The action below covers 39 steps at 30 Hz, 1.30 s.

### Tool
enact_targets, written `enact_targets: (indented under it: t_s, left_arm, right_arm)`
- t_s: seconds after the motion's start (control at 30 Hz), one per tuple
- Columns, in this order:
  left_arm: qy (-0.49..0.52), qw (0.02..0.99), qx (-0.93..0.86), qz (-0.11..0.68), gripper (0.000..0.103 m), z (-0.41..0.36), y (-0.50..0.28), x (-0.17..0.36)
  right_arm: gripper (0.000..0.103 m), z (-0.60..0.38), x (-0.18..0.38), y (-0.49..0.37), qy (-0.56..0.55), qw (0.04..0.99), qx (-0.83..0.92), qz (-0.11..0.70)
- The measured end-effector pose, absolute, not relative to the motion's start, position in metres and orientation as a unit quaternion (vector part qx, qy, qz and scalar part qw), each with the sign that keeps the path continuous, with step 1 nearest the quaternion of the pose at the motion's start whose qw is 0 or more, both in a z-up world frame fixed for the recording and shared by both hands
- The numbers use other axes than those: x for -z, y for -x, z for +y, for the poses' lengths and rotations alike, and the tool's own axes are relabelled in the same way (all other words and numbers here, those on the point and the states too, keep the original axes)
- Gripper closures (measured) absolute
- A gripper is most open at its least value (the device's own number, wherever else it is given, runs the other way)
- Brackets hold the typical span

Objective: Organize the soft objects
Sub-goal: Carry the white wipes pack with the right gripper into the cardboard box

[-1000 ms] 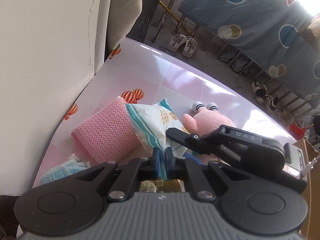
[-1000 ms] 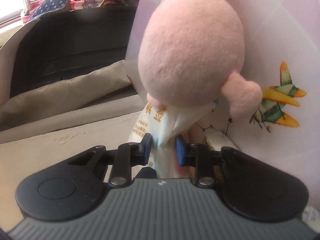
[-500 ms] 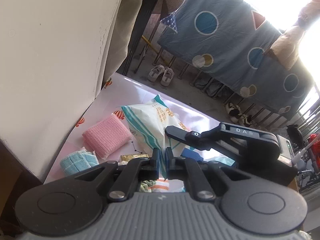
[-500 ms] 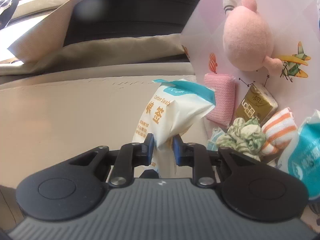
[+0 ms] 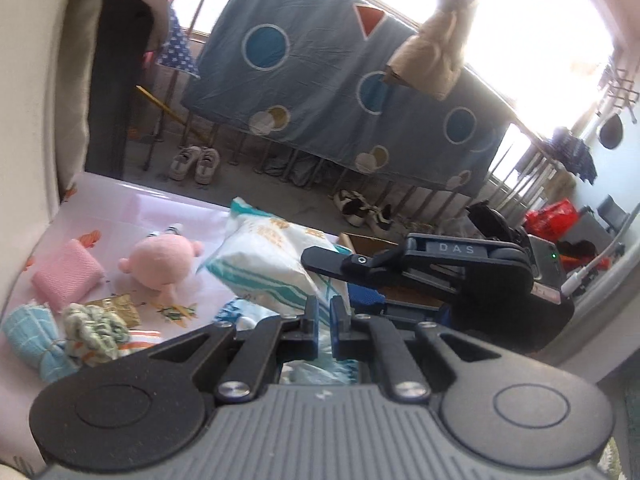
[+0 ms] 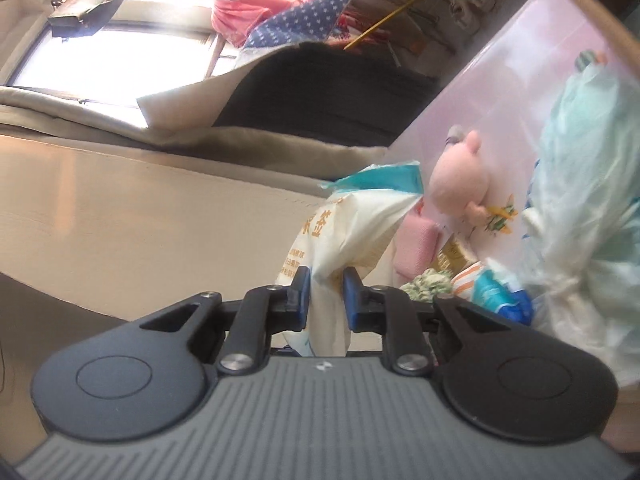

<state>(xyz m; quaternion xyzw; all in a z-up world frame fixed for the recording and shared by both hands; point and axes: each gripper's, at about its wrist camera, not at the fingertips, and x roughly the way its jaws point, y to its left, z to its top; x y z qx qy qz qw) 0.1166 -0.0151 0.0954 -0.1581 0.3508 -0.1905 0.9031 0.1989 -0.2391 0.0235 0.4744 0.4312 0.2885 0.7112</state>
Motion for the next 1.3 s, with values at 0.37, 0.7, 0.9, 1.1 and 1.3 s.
enact_targets:
  t_s: [0.37, 0.7, 0.9, 1.1, 1.3]
  left_arm:
    - [0.099, 0.867, 0.282, 0.399, 0.092, -0.148, -0.154, -0.057]
    - [0.104, 0.877, 0.218, 0.416, 0.087, -0.111, -0.181, -0.029]
    - [0.121, 0.881, 0.160, 0.428, 0.087, -0.061, -0.187, -0.014]
    - [0.129, 0.882, 0.146, 0.429, 0.087, -0.041, -0.190, -0.010]
    - [0.118, 0.888, 0.148, 0.419, 0.087, -0.039, -0.184, -0.010]
  right_arm:
    - [0.090, -0.406, -0.025, -0.173, -0.454, 0.786, -0.169, 0.384]
    - [0.090, -0.487, 0.026, -0.246, -0.371, 0.807, -0.118, 0.445]
    - [0.088, -0.479, 0.040, -0.309, -0.248, 0.825, -0.167, 0.480]
    - [0.084, -0.481, 0.074, -0.339, -0.141, 0.827, -0.078, 0.539]
    - [0.082, -0.473, 0.074, -0.324, -0.142, 0.846, -0.056, 0.511]
